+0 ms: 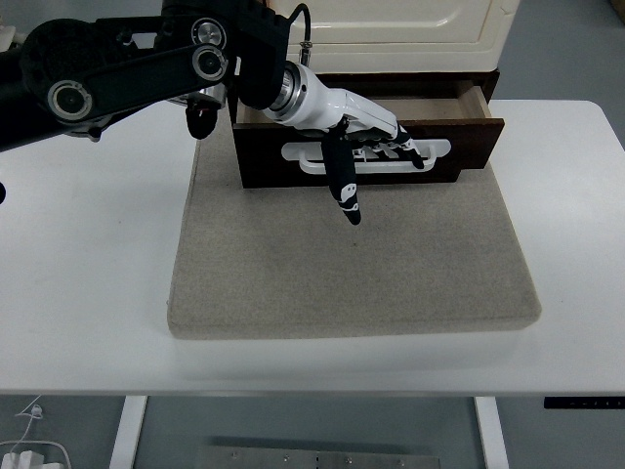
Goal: Open the drawer under the combination cabinet
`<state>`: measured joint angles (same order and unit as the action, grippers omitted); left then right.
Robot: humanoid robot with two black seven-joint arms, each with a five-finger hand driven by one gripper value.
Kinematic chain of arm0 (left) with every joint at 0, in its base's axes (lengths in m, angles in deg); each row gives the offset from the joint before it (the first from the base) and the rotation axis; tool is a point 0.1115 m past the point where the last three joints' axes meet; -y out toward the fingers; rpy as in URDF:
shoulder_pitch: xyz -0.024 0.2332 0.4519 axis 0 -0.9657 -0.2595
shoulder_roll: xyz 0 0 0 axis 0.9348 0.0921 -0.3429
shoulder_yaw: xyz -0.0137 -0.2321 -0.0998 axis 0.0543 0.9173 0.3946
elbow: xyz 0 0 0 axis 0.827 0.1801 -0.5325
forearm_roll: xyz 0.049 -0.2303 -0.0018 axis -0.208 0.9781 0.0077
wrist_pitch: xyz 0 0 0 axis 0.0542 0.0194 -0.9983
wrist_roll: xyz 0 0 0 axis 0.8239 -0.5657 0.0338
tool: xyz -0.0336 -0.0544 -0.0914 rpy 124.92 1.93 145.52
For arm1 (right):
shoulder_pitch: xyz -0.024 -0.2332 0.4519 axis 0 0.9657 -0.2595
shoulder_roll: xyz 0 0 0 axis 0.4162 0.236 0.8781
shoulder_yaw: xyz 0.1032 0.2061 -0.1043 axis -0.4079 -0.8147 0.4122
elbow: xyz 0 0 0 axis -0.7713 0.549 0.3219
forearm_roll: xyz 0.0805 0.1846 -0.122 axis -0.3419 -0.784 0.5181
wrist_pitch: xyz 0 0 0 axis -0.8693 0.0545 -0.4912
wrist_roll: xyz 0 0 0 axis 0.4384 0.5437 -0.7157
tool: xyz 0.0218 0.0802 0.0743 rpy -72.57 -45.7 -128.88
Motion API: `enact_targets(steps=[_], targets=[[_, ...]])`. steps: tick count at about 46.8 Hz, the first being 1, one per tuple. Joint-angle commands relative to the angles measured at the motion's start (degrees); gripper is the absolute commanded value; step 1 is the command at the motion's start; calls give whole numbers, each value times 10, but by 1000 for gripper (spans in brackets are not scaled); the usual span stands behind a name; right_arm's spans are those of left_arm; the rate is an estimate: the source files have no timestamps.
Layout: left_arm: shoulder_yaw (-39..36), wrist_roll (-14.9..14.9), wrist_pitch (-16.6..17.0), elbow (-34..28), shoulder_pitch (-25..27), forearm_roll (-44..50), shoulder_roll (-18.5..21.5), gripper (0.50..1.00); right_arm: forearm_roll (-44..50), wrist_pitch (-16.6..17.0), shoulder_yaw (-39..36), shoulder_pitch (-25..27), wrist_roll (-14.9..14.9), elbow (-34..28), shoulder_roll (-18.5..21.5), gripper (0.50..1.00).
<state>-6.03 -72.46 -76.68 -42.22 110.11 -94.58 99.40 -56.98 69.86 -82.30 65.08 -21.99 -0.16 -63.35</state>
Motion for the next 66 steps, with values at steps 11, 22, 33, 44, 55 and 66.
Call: enact_targets(steps=[11, 22, 33, 44, 55, 66], targets=[[-1, -1, 1, -8, 2, -12, -2, 1000, 0, 0, 0, 0, 0, 0, 0, 928], [0, 0, 1, -8, 0, -38, -3, 1000, 0, 0, 0, 0, 0, 0, 0, 928], [1, 0, 1, -10, 1, -48, -3, 1000, 0, 0, 0, 0, 0, 0, 0, 928], [9, 0, 1, -18, 2, -57, -3, 1000, 0, 0, 0, 0, 0, 0, 0, 928], [10, 0, 1, -20, 2, -83, -3, 1000, 0, 0, 0, 0, 0, 0, 0, 928], [12, 2, 2, -23, -3, -124, -4, 1000, 0, 0, 0, 0, 0, 0, 0, 928]])
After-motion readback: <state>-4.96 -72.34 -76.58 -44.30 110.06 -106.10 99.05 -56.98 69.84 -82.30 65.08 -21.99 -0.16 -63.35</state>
